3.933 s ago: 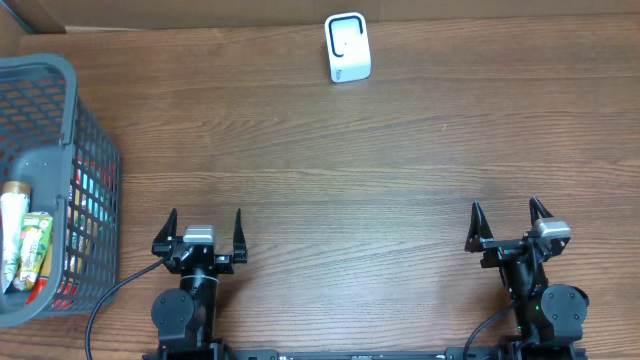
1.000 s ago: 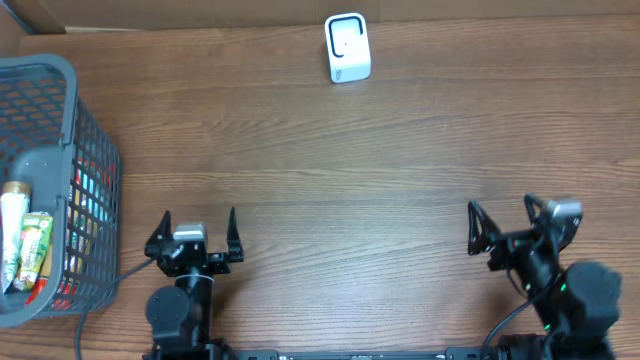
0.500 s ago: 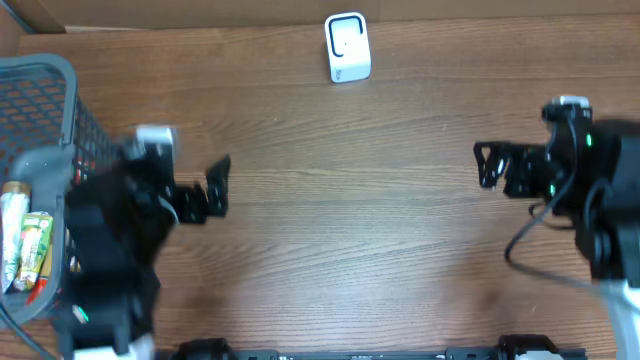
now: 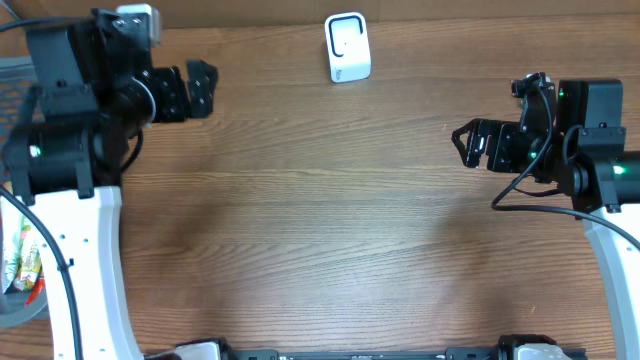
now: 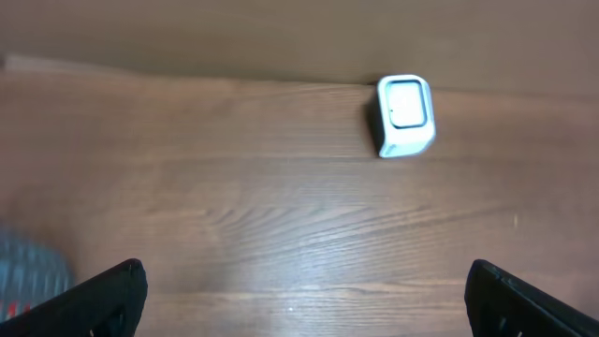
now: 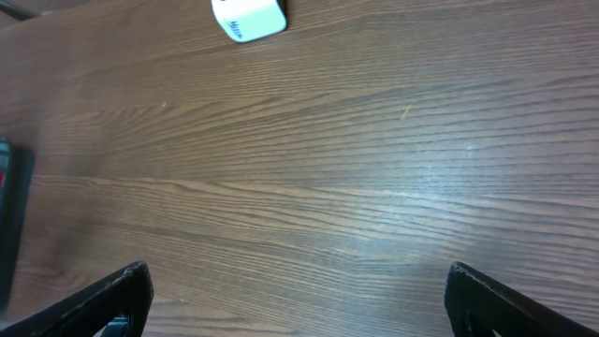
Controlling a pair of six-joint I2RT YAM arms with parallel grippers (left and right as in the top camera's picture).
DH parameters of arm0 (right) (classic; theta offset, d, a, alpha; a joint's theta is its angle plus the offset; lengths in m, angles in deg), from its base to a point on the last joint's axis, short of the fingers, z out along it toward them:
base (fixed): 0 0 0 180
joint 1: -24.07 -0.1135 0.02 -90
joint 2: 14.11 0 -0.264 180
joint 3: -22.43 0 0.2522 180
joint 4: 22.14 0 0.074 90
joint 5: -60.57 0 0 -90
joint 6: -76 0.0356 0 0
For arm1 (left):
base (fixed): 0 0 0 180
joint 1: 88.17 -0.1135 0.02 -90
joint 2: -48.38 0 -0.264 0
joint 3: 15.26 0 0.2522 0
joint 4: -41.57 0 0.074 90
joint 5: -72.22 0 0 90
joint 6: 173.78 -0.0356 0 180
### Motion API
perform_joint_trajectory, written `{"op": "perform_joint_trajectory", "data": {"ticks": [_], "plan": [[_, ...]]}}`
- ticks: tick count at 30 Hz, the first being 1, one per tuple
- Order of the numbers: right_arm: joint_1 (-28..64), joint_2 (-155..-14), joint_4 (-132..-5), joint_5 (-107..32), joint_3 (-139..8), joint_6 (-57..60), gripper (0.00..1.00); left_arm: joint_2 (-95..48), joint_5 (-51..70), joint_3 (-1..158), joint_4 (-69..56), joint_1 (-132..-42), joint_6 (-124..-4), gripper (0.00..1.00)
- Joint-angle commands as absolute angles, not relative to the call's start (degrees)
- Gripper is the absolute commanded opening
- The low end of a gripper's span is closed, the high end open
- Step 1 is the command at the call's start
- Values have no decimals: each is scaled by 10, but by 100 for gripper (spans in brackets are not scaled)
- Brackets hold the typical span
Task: Scan the item barcode
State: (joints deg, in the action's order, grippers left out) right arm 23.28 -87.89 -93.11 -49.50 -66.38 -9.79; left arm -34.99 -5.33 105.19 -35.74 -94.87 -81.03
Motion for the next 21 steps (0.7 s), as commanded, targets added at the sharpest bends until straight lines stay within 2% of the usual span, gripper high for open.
{"op": "perform_joint_trajectory", "data": {"ticks": [1, 10, 15, 21], "plan": [[231, -875, -932, -507, -678, -107, 100, -334, -79, 1123, -374, -1021, -718, 100], [231, -875, -933, -505, -678, -111, 100, -383, -77, 1126, -423, -1292, -623, 100], [231, -876, -933, -505, -678, -111, 100, -446, -82, 1106, -423, -1351, -624, 100], [231, -881, -935, -505, -678, -111, 100, -528, -91, 1104, -427, -1355, -693, 97]]}}
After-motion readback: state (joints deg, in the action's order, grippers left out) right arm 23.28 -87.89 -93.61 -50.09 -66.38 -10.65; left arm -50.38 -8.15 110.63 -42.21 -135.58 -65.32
